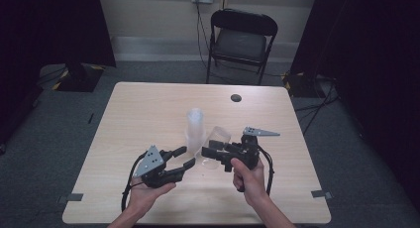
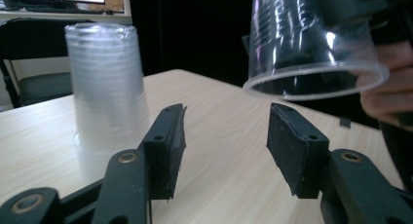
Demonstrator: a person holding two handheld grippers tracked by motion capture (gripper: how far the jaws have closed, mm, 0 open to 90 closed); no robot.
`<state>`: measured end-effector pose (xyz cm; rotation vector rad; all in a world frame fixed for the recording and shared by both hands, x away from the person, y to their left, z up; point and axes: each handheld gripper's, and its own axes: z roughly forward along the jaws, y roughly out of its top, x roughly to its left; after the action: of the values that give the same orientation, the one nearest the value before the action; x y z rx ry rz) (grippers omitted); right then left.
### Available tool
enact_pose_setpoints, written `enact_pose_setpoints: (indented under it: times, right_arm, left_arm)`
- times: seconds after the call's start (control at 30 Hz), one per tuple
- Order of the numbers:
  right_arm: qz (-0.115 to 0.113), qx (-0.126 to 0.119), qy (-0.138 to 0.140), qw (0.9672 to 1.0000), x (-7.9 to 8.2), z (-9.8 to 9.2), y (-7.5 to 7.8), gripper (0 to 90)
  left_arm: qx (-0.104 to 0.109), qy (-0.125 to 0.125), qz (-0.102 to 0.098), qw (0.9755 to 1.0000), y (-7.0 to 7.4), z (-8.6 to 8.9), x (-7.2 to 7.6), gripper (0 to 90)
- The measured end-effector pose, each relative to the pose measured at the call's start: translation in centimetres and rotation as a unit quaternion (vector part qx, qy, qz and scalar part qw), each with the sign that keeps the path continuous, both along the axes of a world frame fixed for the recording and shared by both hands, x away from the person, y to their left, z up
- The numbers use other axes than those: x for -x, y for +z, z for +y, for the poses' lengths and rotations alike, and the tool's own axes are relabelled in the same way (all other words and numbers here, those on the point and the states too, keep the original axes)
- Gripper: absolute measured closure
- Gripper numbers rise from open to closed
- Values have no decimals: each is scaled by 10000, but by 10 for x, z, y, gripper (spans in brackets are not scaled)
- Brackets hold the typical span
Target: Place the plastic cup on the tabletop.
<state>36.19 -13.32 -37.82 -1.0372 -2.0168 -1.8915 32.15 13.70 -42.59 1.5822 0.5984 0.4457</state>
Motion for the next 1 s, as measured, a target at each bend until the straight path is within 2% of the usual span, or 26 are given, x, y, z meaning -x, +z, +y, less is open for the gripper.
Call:
enact_pose_setpoints:
  times: [0.2, 0.27, 0.37, 0.5, 0.6, 0.77, 0.93, 1.0]
  right_arm:
    - [107, -93, 105, 9998, 5, 3, 2, 386]
    - [159, -86, 136, 9997, 6, 4, 3, 386]
    - [201, -90, 148, 9996, 7, 5, 3, 386]
    - [392, -155, 191, 9989, 7, 7, 2, 390]
    - [530, -207, 200, 9982, 7, 10, 0, 390]
    - [556, -247, 201, 9979, 7, 13, -1, 390]
    - [639, -267, 203, 9974, 7, 15, -3, 389]
    - [631, -300, 236, 9973, 7, 16, -6, 389]
  left_arm:
    - [172, -117, -263, 9994, 3, -17, 0, 572]
    - [317, -142, -314, 9989, 3, -21, -1, 606]
    - [300, -107, -386, 9987, 3, -22, -1, 645]
    - [363, 24, -576, 9977, 5, -21, 2, 664]
    - [325, 61, -695, 9970, 5, -21, 3, 677]
    - [264, 163, -931, 9952, 5, -23, 6, 687]
    - [226, 138, -1038, 9942, 4, -26, 6, 689]
    - [204, 132, -1009, 9946, 4, -27, 6, 675]
